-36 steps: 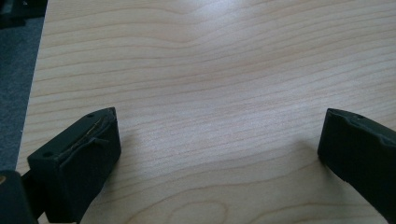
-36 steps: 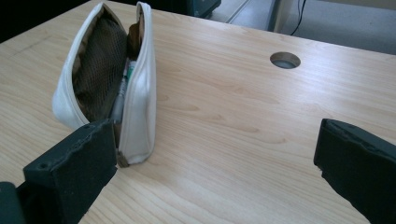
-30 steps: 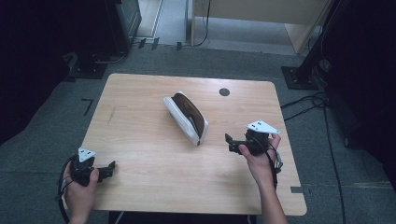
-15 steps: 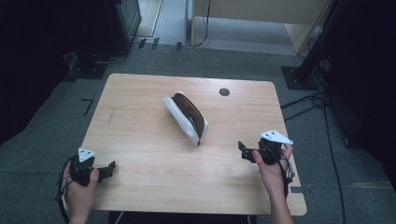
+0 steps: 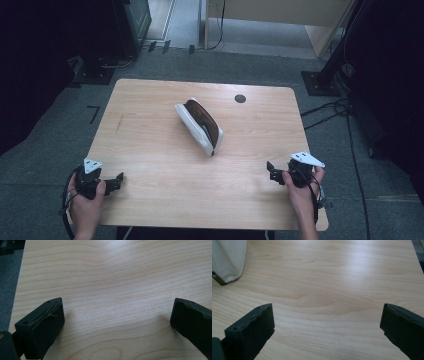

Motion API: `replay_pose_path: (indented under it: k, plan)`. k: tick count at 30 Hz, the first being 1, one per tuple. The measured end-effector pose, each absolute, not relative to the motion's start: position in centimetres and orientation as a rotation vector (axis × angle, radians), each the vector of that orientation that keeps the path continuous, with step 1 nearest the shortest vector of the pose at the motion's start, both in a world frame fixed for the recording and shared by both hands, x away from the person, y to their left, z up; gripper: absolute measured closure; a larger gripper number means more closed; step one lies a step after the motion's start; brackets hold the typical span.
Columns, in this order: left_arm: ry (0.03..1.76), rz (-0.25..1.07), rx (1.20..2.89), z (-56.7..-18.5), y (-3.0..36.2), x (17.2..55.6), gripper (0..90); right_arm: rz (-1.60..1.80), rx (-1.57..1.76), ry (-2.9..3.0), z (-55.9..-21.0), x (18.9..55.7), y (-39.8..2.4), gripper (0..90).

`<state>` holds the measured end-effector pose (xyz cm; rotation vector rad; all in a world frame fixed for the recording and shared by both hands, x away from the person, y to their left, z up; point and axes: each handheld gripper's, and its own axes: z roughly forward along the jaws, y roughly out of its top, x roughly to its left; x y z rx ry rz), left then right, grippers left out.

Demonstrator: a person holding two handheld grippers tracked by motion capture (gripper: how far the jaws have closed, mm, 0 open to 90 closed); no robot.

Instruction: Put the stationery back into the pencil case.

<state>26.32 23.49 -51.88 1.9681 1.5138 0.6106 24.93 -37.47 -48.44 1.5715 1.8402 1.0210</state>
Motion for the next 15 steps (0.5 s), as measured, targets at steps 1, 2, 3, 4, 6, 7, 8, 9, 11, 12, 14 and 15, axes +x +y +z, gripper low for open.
replay_pose_path:
  k: [1,2,3,4,6,7,8,9,11,12,14,15]
  plan:
    - [1.514,0.611,1.968,-51.9,23.5,26.3,0.0,1.018,1.579,1.838,-48.6,24.8,-37.7,0.0]
    - [1.514,0.611,1.968,-51.9,23.5,26.3,0.0,1.011,1.584,1.836,-48.8,24.6,-38.0,0.0]
    - [1.514,0.611,1.968,-51.9,23.5,26.3,0.0,1.003,1.593,1.835,-49.0,24.4,-38.3,0.0]
    - [1.514,0.611,1.968,-51.9,23.5,26.3,0.0,0.996,1.604,1.829,-49.2,24.3,-38.5,0.0]
    - [1.513,0.611,1.969,-51.9,23.5,26.3,0.0,0.974,1.617,1.828,-49.8,23.9,-39.0,0.0]
    - [1.513,0.612,1.969,-51.9,23.5,26.3,0.0,0.969,1.627,1.824,-50.0,23.8,-39.2,0.0]
    - [1.513,0.611,1.969,-51.9,23.5,26.3,0.0,0.958,1.630,1.826,-50.2,23.7,-39.4,0.0]
    - [1.513,0.611,1.969,-51.9,23.5,26.3,0.0,0.949,1.640,1.827,-50.4,23.6,-39.5,0.0]
    - [1.513,0.612,1.969,-51.9,23.5,26.3,0.0,0.920,1.654,1.832,-51.0,23.3,-39.8,0.0]
    - [1.513,0.612,1.969,-51.9,23.5,26.3,0.0,0.900,1.651,1.841,-51.4,23.2,-40.0,0.0]
    - [1.513,0.612,1.969,-51.9,23.5,26.3,0.0,0.884,1.661,1.845,-51.7,23.0,-40.2,0.0]
    - [1.513,0.612,1.969,-51.9,23.5,26.3,0.0,0.878,1.671,1.845,-51.9,22.9,-40.3,0.0]
